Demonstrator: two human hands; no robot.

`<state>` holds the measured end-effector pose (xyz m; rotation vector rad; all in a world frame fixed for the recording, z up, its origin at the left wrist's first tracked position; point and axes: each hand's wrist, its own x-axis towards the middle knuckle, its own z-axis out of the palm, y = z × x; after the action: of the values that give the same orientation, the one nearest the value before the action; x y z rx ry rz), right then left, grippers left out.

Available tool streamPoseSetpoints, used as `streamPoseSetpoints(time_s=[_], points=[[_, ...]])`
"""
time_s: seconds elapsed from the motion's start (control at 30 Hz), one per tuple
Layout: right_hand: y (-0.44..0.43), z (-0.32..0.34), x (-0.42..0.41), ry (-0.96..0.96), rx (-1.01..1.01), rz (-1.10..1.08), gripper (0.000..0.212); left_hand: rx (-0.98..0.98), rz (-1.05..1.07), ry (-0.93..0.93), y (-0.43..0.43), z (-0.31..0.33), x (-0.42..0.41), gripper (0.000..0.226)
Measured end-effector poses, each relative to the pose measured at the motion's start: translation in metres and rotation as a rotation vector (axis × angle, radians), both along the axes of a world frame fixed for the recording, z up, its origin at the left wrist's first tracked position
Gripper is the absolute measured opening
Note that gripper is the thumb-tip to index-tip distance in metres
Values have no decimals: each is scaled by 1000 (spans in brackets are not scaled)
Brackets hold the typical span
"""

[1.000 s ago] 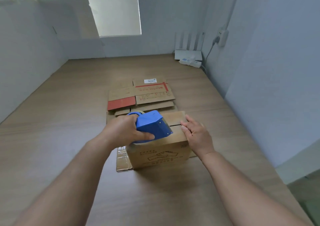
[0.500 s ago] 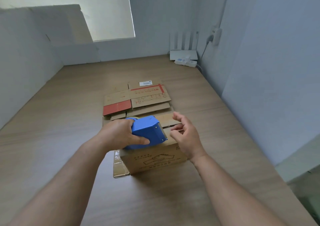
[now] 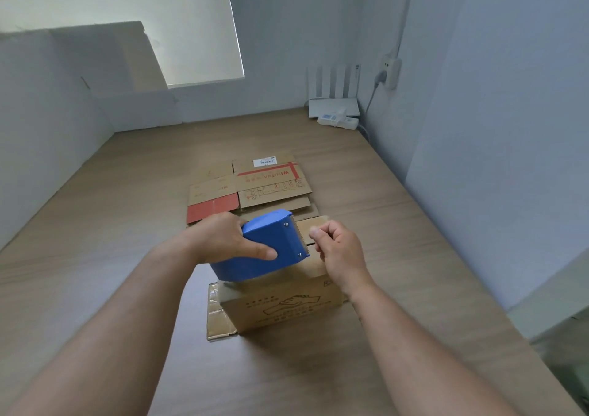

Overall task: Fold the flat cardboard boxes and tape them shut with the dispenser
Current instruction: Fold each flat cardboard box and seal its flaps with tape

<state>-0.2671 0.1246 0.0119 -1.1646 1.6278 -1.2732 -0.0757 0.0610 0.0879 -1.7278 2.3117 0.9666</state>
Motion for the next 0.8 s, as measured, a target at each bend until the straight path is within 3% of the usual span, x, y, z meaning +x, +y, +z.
streamPoseSetpoints(time_s=[0.13,0.33,0.47,0.63,0.8], points=[[-6,1,-4,-52,44,-190,26,59,59,-24,-11,13,0,116],[-8,-2,-2,316,102,-230,24,117,89,-150,-12,16,-1,116],[-13,0,-7,371,157,-308,20,152,117,-221,-14,18,3,119],[-7,-5,-16,469,254,-346,19,165,154,-272,-19,16,-12,69],[-13,-13,-30,325,316,-350,23,174,113,-331,-29,17,-32,67]])
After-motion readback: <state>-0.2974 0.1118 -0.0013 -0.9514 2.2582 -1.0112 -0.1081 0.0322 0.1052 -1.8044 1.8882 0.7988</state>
